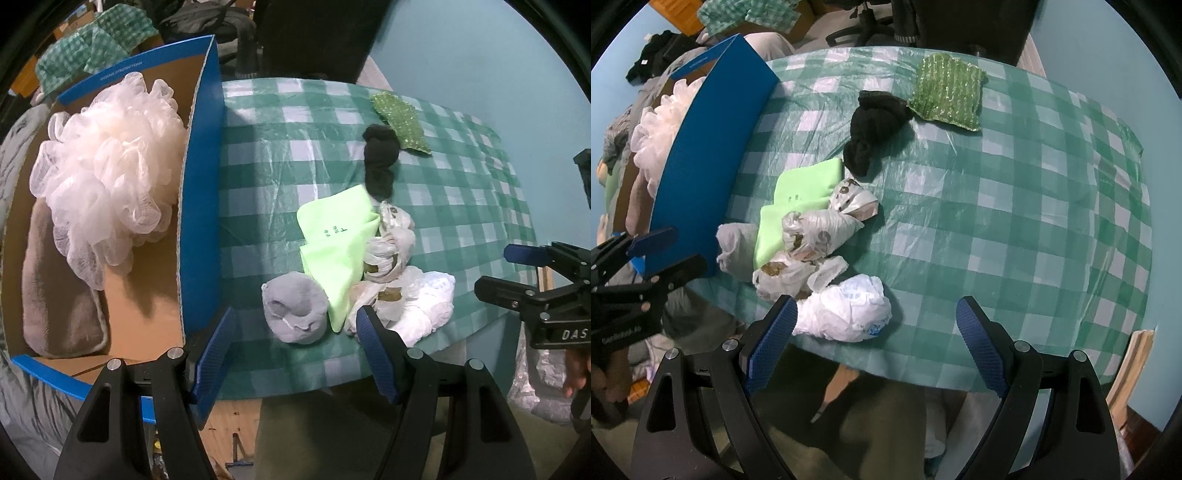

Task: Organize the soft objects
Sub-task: 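Move both tools back over the remaining items on the table, then grasp the grey sock ball with the left tool while the right tool grasps the white plastic bundle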

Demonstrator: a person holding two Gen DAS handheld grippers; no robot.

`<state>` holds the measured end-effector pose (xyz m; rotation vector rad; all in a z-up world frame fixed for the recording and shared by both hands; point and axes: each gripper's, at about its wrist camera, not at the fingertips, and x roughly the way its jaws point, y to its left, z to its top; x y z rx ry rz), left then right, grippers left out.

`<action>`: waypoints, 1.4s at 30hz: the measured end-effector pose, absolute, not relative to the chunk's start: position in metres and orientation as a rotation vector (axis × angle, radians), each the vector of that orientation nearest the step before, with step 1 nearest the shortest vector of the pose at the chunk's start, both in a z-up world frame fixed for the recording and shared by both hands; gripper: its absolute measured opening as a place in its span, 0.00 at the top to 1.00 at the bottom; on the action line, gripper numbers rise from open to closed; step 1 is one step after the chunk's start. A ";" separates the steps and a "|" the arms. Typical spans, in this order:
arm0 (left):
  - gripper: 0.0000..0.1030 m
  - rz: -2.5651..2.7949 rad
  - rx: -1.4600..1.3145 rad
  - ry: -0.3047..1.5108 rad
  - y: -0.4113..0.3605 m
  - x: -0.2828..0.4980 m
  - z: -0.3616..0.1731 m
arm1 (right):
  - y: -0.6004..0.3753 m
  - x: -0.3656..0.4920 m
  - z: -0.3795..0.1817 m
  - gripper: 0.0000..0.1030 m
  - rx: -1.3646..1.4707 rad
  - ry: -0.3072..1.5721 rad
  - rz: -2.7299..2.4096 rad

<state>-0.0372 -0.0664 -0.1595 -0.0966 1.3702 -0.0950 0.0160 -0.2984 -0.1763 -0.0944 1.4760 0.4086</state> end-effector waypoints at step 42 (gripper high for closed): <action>0.32 -0.064 -0.253 1.484 -0.068 -0.032 -0.211 | -0.285 0.005 -0.250 0.43 -0.126 1.518 0.466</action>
